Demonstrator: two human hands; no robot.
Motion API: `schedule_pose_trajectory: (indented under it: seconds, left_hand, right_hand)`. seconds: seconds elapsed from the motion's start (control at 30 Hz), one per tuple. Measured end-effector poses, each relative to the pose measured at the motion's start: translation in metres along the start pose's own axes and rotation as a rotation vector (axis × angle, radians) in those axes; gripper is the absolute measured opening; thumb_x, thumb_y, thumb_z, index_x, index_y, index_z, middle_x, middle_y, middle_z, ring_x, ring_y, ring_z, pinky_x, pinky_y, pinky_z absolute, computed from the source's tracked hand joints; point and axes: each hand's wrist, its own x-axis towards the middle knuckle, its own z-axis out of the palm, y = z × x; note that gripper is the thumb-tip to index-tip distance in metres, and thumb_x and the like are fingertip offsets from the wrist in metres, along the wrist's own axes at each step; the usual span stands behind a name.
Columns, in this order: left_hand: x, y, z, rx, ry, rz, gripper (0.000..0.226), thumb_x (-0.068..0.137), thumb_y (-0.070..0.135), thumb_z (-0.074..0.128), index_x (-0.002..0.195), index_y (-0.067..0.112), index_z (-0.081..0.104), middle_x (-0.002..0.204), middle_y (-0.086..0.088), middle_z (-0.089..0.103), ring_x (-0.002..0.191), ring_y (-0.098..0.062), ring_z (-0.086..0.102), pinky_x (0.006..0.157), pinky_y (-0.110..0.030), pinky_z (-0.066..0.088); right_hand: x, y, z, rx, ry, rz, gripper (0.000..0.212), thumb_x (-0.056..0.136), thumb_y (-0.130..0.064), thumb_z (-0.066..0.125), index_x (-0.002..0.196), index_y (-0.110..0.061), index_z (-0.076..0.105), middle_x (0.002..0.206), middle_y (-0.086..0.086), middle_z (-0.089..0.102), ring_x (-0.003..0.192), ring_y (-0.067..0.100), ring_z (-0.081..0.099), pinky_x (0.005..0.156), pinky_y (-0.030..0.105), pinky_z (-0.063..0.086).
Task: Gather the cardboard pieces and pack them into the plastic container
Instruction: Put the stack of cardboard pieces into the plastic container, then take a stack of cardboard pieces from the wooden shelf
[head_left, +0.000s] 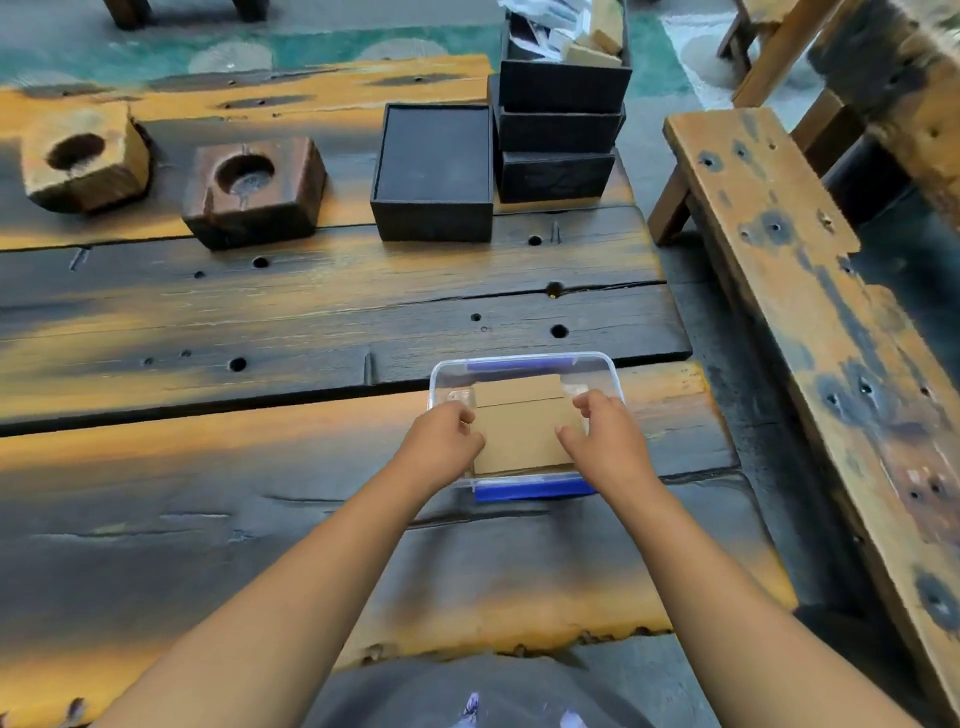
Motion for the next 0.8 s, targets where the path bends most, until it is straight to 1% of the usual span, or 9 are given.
schedule_pose_trajectory:
  seconds: [0.07,0.17,0.23,0.3,0.43,0.5,0.6,0.67,0.8]
  left_hand:
    - [-0.008,-0.005,-0.003,0.046,-0.022,0.098,0.032,0.091,0.024,0.058,0.122,0.015,0.062,0.103,0.0,0.067,0.094,-0.018,0.061,0.076,-0.023,0.04]
    - [-0.023,-0.009,-0.007,0.138,-0.089,0.272,0.029,0.093,0.024,0.055,0.12,0.016,0.063,0.093,0.004,0.066,0.082,-0.013,0.056,0.069,-0.022,0.039]
    - [-0.035,-0.01,-0.007,0.18,-0.152,0.359,0.028,0.093,0.022,0.055,0.119,0.016,0.063,0.091,0.003,0.065,0.083,-0.016,0.058,0.072,-0.025,0.043]
    - [-0.047,-0.006,-0.007,0.265,-0.221,0.473,0.027,0.092,0.019,0.054,0.116,0.014,0.063,0.096,-0.002,0.069,0.091,-0.022,0.061,0.078,-0.029,0.048]
    - [-0.079,0.012,0.009,0.438,-0.327,0.721,0.024,0.091,0.018,0.054,0.112,0.011,0.065,0.105,-0.01,0.07,0.1,-0.03,0.063,0.072,-0.027,0.038]
    - [-0.1,0.027,0.024,0.503,-0.375,0.829,0.029,0.091,0.018,0.053,0.118,0.01,0.063,0.108,-0.009,0.07,0.105,-0.029,0.063,0.075,-0.027,0.04]
    - [-0.138,0.05,0.053,0.581,-0.435,0.984,0.034,0.093,0.018,0.052,0.125,0.009,0.061,0.116,-0.01,0.069,0.112,-0.029,0.061,0.089,-0.031,0.046]
    - [-0.168,0.063,0.079,0.629,-0.454,1.082,0.033,0.093,0.021,0.053,0.124,0.011,0.062,0.116,-0.01,0.07,0.112,-0.029,0.06,0.09,-0.033,0.046]
    - [-0.232,0.089,0.138,0.7,-0.504,1.271,0.03,0.092,0.021,0.053,0.119,0.011,0.062,0.117,-0.012,0.069,0.112,-0.031,0.061,0.089,-0.034,0.047]
  right_hand:
    - [-0.019,-0.008,-0.004,0.092,0.046,0.008,0.027,0.087,-0.024,0.065,0.112,-0.015,0.062,0.105,0.001,0.067,0.09,0.016,0.062,0.078,0.027,0.045]
    - [-0.06,-0.018,-0.006,0.169,0.136,0.037,0.016,0.086,-0.024,0.064,0.102,-0.021,0.065,0.085,-0.01,0.065,0.076,0.007,0.061,0.07,0.023,0.048]
    - [-0.092,-0.018,-0.004,0.184,0.197,0.084,0.011,0.086,-0.025,0.064,0.097,-0.025,0.065,0.079,-0.014,0.063,0.071,0.0,0.059,0.063,0.016,0.043]
    - [-0.126,-0.013,-0.002,0.196,0.285,0.17,0.006,0.085,-0.026,0.065,0.091,-0.027,0.065,0.073,-0.015,0.063,0.068,-0.004,0.058,0.062,0.02,0.041]
    - [-0.197,0.006,0.004,0.229,0.397,0.386,0.011,0.085,-0.027,0.065,0.094,-0.022,0.068,0.079,-0.007,0.067,0.08,0.016,0.063,0.076,0.031,0.05]
    - [-0.232,0.021,0.0,0.301,0.469,0.456,0.008,0.085,-0.024,0.065,0.092,-0.022,0.067,0.078,-0.006,0.066,0.081,0.019,0.064,0.076,0.033,0.05]
    - [-0.283,0.046,-0.009,0.337,0.561,0.56,0.005,0.085,-0.024,0.064,0.089,-0.021,0.065,0.071,-0.005,0.066,0.076,0.022,0.066,0.073,0.034,0.052]
    - [-0.319,0.066,-0.014,0.345,0.63,0.636,0.006,0.085,-0.025,0.063,0.089,-0.021,0.066,0.072,-0.003,0.068,0.076,0.023,0.067,0.073,0.035,0.053]
    - [-0.391,0.108,-0.022,0.313,0.715,0.785,0.007,0.084,-0.025,0.06,0.085,-0.02,0.065,0.08,0.004,0.071,0.086,0.028,0.065,0.077,0.037,0.053]
